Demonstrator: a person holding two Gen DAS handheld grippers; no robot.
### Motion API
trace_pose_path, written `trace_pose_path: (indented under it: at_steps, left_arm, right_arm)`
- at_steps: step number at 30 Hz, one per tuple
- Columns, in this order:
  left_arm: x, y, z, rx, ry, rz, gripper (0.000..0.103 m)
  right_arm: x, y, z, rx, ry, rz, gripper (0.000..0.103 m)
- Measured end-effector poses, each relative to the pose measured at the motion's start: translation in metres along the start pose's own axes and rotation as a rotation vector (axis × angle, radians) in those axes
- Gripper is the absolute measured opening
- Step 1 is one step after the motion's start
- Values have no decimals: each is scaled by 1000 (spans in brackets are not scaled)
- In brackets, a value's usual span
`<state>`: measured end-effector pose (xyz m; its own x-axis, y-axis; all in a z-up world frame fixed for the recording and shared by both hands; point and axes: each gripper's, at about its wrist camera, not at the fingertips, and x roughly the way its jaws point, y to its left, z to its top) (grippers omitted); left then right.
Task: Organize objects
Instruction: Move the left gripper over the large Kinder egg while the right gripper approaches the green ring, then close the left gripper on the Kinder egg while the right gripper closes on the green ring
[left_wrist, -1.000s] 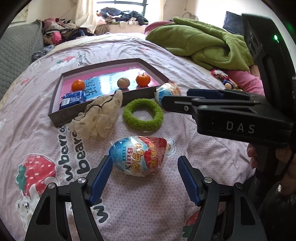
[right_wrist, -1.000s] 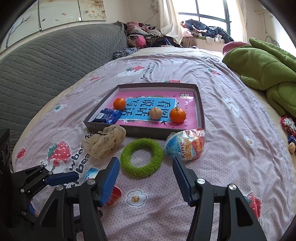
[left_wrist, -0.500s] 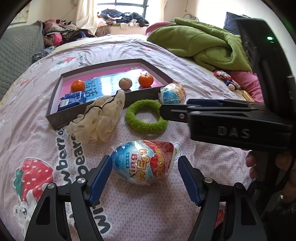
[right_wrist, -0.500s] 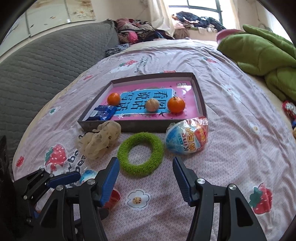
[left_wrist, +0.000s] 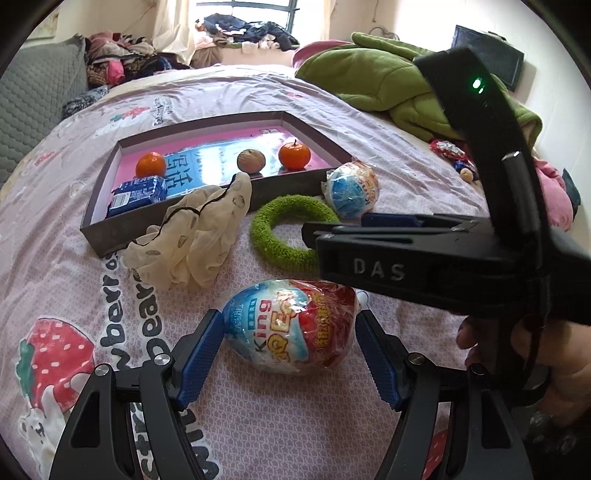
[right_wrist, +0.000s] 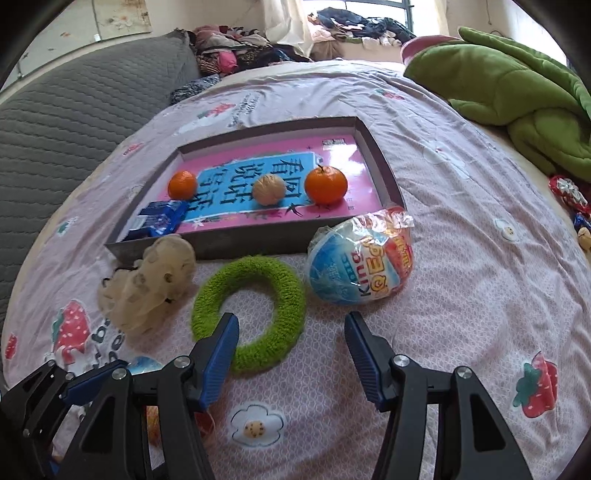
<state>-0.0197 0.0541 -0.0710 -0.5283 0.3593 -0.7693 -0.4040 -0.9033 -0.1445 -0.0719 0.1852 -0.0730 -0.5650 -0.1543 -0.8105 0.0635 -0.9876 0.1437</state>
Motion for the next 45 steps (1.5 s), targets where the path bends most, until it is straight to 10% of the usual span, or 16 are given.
trace_pose_path:
  at_steps: [18, 45]
  left_arm:
    - [28, 5, 2, -19, 59, -28, 77]
    - [13, 21, -6, -74, 41, -101, 71]
  right_arm:
    - [9, -3, -2, -32, 8, 46, 19]
    - [-12, -9, -7, -31, -27, 120, 16]
